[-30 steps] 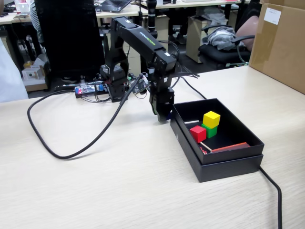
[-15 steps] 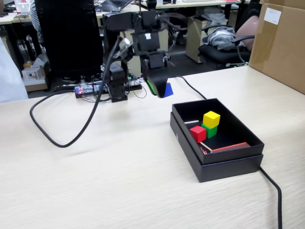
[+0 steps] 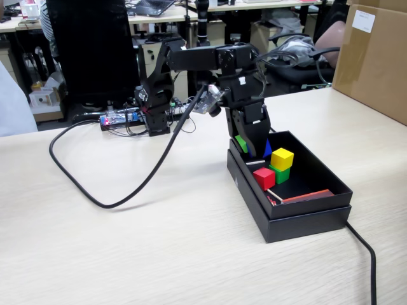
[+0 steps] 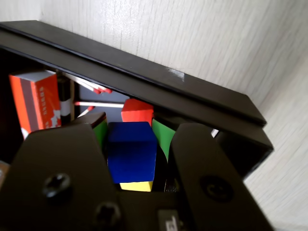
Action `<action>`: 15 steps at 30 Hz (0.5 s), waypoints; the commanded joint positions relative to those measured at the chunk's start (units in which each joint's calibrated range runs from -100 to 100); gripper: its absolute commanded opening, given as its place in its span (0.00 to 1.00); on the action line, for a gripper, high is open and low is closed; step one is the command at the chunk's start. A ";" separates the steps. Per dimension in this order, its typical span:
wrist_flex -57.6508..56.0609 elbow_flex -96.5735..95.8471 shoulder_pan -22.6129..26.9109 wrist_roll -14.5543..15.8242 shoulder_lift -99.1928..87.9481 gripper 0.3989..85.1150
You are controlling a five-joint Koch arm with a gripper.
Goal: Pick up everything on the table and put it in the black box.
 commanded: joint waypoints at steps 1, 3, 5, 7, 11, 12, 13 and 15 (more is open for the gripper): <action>0.13 6.72 0.63 0.39 1.29 0.16; -0.05 9.25 0.93 0.59 5.65 0.16; -0.05 10.43 1.17 0.78 8.40 0.16; -0.22 10.52 1.37 0.93 9.44 0.17; -0.48 10.25 1.51 1.07 10.13 0.17; -0.39 10.25 1.51 1.07 10.13 0.17; -0.48 10.16 1.47 1.03 10.01 0.17; -0.65 9.71 1.37 0.83 8.86 0.28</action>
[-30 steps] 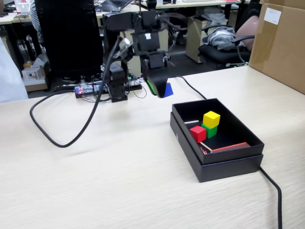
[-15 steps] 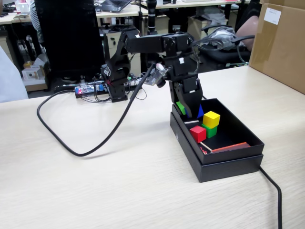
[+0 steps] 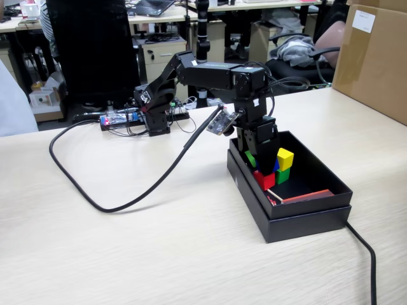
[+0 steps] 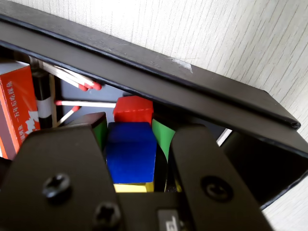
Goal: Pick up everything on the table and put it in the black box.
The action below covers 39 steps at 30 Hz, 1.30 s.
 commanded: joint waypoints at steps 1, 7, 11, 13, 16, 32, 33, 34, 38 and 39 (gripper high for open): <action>-1.11 3.87 0.05 -0.20 -3.96 0.34; -1.89 -1.84 -1.76 -1.66 -19.22 0.48; -1.80 -6.11 -3.42 -2.34 -32.31 0.49; -1.80 -8.01 -4.15 -3.08 -38.62 0.53; -1.80 -12.81 -5.52 -3.57 -48.48 0.56; 33.45 -87.70 -11.67 -4.54 -102.53 0.58; 35.09 -91.15 -11.82 -4.54 -105.17 0.58; 36.12 -94.41 -11.87 -4.49 -107.46 0.58; 42.52 -106.65 -12.11 -4.54 -116.30 0.60; 43.21 -108.83 -12.16 -4.54 -118.02 0.60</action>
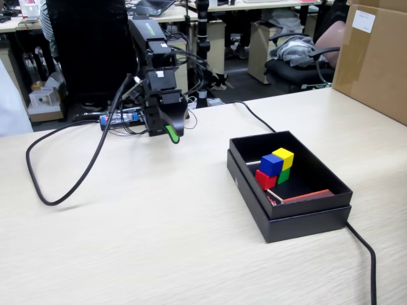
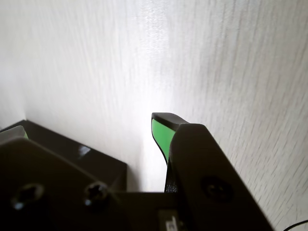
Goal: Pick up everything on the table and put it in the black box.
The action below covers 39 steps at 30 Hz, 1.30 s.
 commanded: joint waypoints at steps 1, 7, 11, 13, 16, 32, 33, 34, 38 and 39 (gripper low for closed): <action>5.19 -2.10 -0.34 -0.15 -6.90 0.61; 18.50 -17.61 -1.12 -2.54 -11.38 0.61; 23.68 -23.50 -1.61 -3.32 -11.38 0.61; 25.93 -26.04 -1.90 -3.57 -11.61 0.61; 34.22 -33.93 -2.83 -5.32 -12.18 0.61; 35.60 -39.82 -3.52 -5.71 -11.95 0.58; 35.69 -39.73 -3.52 -5.71 -11.84 0.58; 35.60 -39.73 -3.57 -5.71 -11.84 0.58; 35.69 -39.73 -3.57 -5.71 -11.84 0.58; 35.69 -39.73 -3.57 -5.71 -11.84 0.58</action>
